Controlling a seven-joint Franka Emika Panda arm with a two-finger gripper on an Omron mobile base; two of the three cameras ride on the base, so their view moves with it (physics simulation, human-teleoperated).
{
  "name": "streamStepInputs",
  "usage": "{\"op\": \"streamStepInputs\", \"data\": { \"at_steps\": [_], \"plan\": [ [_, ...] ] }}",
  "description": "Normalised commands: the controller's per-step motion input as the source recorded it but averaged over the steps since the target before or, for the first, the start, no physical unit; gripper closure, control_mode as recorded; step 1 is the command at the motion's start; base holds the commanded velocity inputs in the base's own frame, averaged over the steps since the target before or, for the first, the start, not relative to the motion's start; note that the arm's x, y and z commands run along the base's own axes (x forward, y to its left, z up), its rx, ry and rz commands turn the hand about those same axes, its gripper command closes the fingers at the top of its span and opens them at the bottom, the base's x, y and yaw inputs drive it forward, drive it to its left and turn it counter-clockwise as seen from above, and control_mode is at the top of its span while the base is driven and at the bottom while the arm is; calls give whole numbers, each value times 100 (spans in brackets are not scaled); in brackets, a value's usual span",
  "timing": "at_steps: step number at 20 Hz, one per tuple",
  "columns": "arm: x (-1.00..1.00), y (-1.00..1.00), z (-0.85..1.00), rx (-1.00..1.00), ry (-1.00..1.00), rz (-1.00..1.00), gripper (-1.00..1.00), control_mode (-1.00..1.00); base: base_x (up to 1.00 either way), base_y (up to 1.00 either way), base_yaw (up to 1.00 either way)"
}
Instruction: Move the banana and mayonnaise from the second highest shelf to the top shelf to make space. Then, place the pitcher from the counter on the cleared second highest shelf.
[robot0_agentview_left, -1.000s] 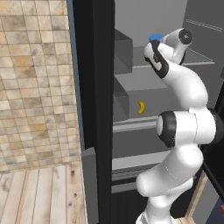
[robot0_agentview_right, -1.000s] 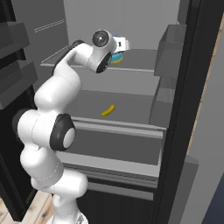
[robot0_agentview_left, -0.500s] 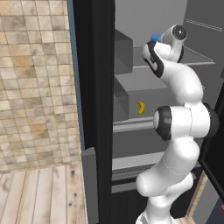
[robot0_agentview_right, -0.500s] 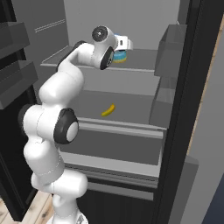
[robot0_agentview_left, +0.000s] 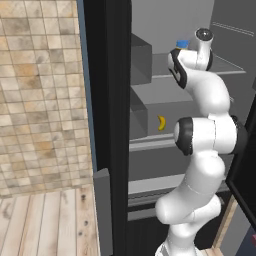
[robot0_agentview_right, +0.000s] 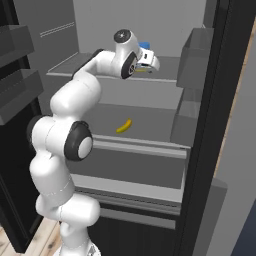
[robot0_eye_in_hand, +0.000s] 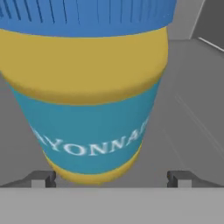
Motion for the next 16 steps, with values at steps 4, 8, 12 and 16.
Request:
{"op": "streamStepInputs", "data": {
  "at_steps": [4,8,12,16],
  "plan": [
    [-8,-30,-99,4,8,-10,-100,-100,0,0,0],
    [-65,-2,-67,0,2,-4,-100,-100,0,0,0],
    [-100,0,-15,0,2,0,-100,-100,0,0,0],
    [-100,12,-10,0,0,0,-100,-100,0,0,0]
  ]
}}
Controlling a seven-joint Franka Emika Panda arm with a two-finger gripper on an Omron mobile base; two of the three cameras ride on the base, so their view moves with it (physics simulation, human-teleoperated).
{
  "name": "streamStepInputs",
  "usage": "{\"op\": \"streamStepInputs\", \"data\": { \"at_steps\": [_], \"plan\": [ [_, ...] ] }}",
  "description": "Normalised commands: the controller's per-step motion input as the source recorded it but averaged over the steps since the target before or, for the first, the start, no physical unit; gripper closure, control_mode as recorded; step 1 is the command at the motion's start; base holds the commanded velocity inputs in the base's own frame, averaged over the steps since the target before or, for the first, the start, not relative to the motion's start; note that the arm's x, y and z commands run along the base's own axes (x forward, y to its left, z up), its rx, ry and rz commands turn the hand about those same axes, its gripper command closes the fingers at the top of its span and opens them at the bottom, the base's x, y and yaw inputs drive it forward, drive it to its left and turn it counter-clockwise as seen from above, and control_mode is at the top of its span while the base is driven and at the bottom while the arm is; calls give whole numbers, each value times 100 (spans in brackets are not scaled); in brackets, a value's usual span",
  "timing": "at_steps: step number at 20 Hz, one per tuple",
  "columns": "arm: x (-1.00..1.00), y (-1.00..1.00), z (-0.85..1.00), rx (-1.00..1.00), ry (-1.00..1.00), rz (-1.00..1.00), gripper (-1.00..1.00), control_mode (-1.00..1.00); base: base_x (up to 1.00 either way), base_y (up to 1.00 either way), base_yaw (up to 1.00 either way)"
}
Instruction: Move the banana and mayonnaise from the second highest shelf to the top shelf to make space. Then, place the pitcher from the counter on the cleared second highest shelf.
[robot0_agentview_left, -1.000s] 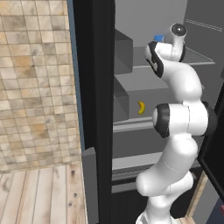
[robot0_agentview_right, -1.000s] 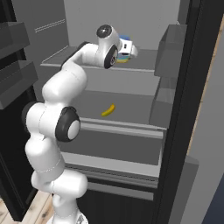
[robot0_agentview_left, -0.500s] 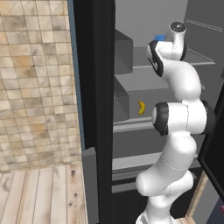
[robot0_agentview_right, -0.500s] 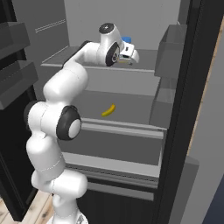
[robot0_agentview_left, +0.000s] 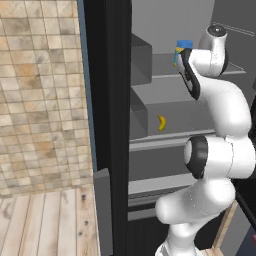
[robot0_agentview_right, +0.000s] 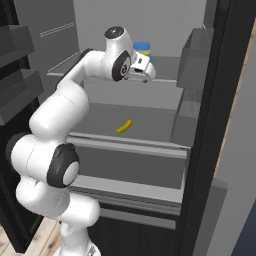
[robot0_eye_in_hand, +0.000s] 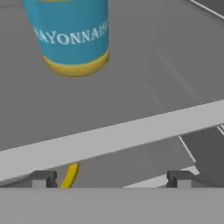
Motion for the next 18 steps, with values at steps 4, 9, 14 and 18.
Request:
{"op": "streamStepInputs", "data": {
  "at_steps": [4,9,14,18],
  "plan": [
    [-100,29,-39,0,0,0,-100,-100,0,0,0],
    [-100,57,-64,0,3,0,-100,-100,0,0,0],
    [-82,52,-86,0,7,0,-100,-100,0,0,0],
    [-31,26,-76,4,1,0,-100,-100,0,0,0]
  ]
}}
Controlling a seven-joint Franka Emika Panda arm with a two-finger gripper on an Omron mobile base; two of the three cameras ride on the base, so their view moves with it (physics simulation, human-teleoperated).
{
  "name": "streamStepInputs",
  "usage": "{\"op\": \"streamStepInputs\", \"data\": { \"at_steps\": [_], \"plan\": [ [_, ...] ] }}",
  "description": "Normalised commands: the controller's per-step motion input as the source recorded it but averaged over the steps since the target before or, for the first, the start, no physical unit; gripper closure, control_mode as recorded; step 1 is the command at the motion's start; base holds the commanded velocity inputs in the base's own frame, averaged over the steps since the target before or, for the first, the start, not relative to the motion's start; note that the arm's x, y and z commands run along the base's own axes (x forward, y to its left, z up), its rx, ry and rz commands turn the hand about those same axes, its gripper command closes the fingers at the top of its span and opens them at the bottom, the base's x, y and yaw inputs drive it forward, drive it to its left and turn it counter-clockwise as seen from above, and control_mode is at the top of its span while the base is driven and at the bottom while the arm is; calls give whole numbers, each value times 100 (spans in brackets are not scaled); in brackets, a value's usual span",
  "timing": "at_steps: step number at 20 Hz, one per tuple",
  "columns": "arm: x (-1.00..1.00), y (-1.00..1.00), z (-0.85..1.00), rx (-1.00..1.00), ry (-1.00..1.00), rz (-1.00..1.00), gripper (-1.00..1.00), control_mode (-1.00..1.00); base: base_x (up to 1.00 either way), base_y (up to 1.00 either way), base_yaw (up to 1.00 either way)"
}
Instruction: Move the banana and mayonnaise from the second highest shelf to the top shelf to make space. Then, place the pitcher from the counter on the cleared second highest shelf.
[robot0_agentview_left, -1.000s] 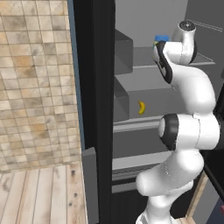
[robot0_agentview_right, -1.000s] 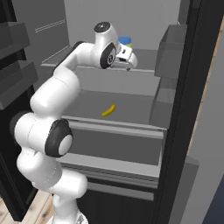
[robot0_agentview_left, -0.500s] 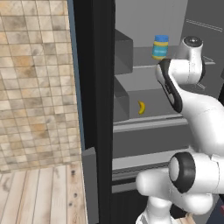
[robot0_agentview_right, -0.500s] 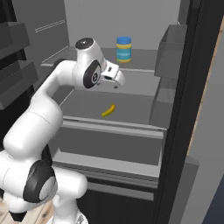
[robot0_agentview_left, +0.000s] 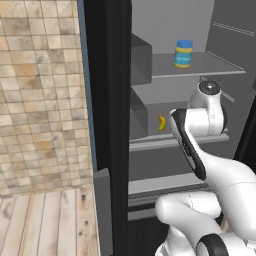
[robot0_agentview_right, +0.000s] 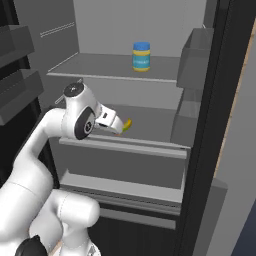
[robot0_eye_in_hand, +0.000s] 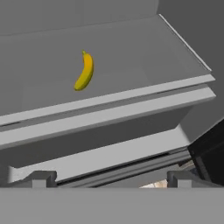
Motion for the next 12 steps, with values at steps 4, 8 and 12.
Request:
{"op": "streamStepInputs", "data": {
  "at_steps": [4,8,12],
  "plan": [
    [0,6,-22,6,0,0,-100,-100,0,0,0],
    [6,0,0,9,0,0,-100,-100,0,0,0],
    [14,0,0,8,4,0,-100,-100,0,0,0]
  ]
}}
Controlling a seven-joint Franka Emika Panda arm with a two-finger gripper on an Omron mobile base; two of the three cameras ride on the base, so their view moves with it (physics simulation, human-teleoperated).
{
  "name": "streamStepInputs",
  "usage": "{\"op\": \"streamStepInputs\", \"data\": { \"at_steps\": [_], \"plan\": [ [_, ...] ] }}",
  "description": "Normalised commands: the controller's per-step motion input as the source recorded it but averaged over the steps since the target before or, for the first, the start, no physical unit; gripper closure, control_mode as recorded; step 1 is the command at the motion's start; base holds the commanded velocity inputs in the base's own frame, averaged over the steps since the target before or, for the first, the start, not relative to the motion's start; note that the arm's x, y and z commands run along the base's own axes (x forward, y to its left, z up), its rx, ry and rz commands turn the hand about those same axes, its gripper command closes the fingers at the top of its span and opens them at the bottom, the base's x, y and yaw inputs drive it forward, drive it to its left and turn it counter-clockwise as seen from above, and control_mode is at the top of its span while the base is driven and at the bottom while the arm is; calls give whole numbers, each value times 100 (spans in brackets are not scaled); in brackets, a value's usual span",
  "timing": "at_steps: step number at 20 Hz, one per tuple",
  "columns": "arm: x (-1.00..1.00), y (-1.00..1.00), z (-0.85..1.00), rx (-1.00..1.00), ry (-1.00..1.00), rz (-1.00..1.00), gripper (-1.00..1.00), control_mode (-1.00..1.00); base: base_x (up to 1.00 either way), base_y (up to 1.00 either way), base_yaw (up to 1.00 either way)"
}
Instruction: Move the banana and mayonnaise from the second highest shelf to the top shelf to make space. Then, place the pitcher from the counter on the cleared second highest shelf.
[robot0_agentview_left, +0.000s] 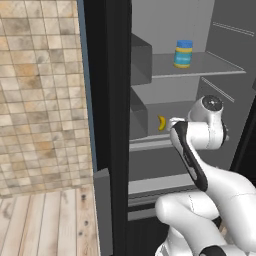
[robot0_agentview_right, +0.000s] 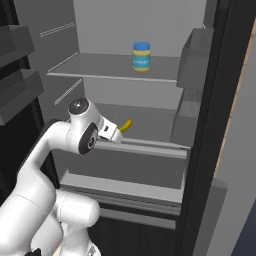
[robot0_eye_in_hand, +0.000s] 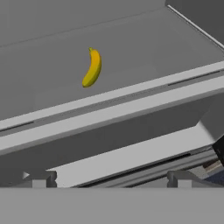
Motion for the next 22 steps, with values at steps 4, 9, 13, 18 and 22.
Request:
{"op": "streamStepInputs", "data": {
  "at_steps": [4,9,13,18,22],
  "plan": [
    [17,0,0,2,13,0,-100,-100,0,0,0],
    [24,0,0,1,9,0,-100,-100,0,0,0],
    [32,0,0,0,2,0,-100,-100,0,0,0],
    [31,0,-6,0,0,0,-100,-100,0,0,0],
    [28,0,-16,0,0,0,-100,-100,0,0,0]
  ]
}}
